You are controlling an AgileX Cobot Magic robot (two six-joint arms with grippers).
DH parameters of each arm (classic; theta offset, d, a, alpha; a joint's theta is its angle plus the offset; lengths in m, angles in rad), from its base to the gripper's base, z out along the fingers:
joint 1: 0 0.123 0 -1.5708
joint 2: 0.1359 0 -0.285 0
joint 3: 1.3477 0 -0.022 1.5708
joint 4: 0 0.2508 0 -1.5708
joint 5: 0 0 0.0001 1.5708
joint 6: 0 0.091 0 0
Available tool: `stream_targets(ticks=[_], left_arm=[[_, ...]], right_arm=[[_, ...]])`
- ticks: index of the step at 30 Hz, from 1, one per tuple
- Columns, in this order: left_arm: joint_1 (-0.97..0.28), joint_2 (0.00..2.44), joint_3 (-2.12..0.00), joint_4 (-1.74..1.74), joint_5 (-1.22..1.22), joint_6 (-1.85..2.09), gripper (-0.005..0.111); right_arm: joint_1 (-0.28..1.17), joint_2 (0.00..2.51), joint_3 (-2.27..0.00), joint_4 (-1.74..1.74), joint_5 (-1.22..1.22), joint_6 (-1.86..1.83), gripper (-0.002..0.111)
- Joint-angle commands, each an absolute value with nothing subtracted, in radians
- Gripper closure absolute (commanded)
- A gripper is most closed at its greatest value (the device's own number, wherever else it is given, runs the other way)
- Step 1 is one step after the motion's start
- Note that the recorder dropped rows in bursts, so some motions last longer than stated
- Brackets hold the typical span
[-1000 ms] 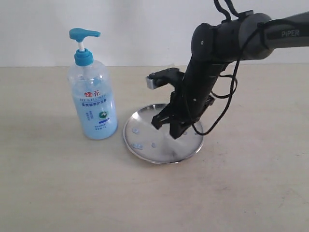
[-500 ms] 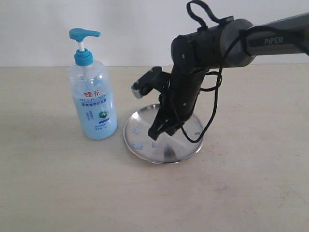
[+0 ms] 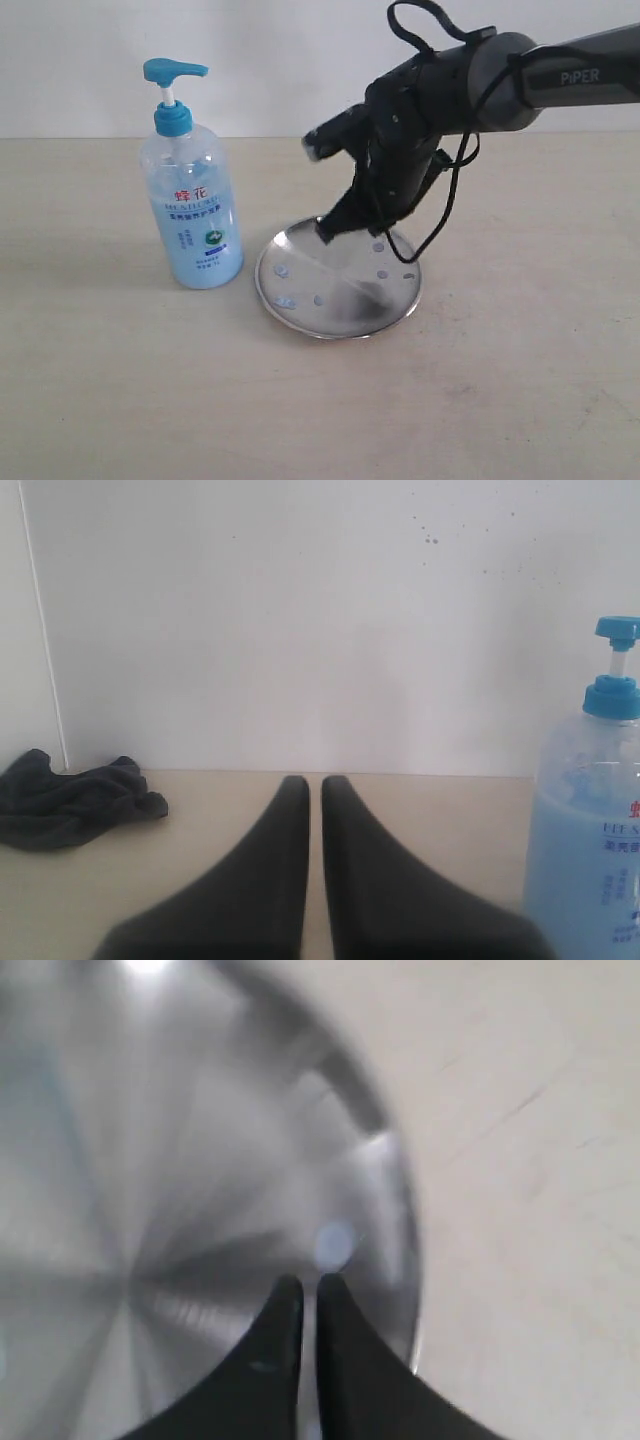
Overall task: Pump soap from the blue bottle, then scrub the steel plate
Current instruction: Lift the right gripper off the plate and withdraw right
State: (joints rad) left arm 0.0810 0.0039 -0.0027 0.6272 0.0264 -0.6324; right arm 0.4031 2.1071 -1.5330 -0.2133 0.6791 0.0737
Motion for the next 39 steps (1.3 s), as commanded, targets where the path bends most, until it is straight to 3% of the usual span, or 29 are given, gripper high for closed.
stream_targets(ticks=[1, 6, 9, 15, 25, 28, 34, 39], left_arm=[[0.078, 0.0, 0.0, 0.621, 0.022, -0.636, 0.103], [0.078, 0.0, 0.0, 0.621, 0.022, -0.636, 0.103], [0.078, 0.0, 0.0, 0.621, 0.022, -0.636, 0.103], [0.078, 0.0, 0.0, 0.621, 0.022, -0.636, 0.103], [0.078, 0.0, 0.0, 0.621, 0.022, -0.636, 0.103], [0.078, 0.0, 0.0, 0.621, 0.022, -0.636, 0.103], [0.078, 0.0, 0.0, 0.621, 0.022, -0.636, 0.103], [0.078, 0.0, 0.0, 0.621, 0.022, -0.636, 0.103]], right_arm=[[0.411, 2.083, -1.538, -0.161, 0.511, 0.271, 0.109], [0.4, 1.989, -1.494, -0.165, 0.552, 0.17, 0.109], [0.363, 1.836, -1.352, -0.169, 0.322, 0.203, 0.109], [0.309, 1.445, -0.857, -0.173, -0.354, 0.032, 0.109], [0.23, 0.921, -0.248, 0.025, -0.563, 0.12, 0.109], [0.23, 0.662, -0.175, 0.025, -0.5, 0.134, 0.109], [0.23, 0.153, -0.151, 0.048, 0.026, 0.174, 0.109], [0.23, 0.0, -0.014, 0.048, 0.052, 0.208, 0.109]])
